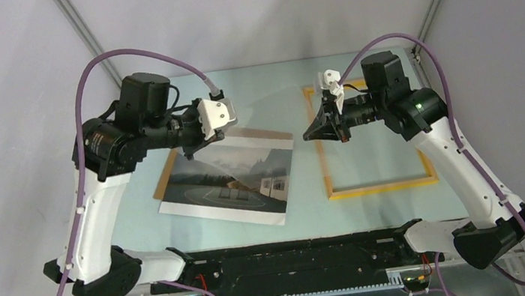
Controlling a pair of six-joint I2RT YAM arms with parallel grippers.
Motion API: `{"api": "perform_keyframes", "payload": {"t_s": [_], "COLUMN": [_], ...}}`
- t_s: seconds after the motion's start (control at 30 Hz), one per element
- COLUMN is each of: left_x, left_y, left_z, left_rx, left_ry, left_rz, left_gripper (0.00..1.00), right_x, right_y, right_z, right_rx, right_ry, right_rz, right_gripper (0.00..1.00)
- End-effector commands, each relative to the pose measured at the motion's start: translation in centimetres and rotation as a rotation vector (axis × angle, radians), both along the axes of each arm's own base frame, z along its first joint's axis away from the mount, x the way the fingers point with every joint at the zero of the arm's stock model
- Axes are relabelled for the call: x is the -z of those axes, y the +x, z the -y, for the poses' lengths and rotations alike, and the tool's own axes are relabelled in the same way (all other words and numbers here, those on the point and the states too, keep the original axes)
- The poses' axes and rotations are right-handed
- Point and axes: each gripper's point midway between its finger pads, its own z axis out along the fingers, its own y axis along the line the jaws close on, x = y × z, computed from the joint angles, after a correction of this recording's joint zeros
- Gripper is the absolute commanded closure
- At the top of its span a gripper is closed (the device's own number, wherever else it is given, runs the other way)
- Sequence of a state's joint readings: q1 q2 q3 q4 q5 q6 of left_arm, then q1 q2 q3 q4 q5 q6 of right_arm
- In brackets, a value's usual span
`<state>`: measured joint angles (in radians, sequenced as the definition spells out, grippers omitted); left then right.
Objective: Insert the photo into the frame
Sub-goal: Pick up the photo frame item at the center of the board.
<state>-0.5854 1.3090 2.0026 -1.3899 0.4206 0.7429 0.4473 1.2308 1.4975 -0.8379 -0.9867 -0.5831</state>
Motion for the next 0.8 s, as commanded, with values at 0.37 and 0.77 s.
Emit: {"api": "perform_keyframes", "payload": {"t_s": [0.37,0.77], "left_x": [-2.5,-4.3], "left_y": [4.2,10.2], "left_z": [0.3,-4.4], "left_rx": [-0.150,-0.519], "left_ry": [-0.017,-0.162], "left_rz": [0.070,0.053], "left_gripper": [0.27,0.00], "right_x": [-2.9,-2.3], "right_y": [0.4,4.2], "right_z": [1.1,3.3], "right_rx": [0.066,0.225], "right_ry": [0.154,0.214], "right_rz": [-0.091,-0.206], "right_gripper": [1.00,1.00]}}
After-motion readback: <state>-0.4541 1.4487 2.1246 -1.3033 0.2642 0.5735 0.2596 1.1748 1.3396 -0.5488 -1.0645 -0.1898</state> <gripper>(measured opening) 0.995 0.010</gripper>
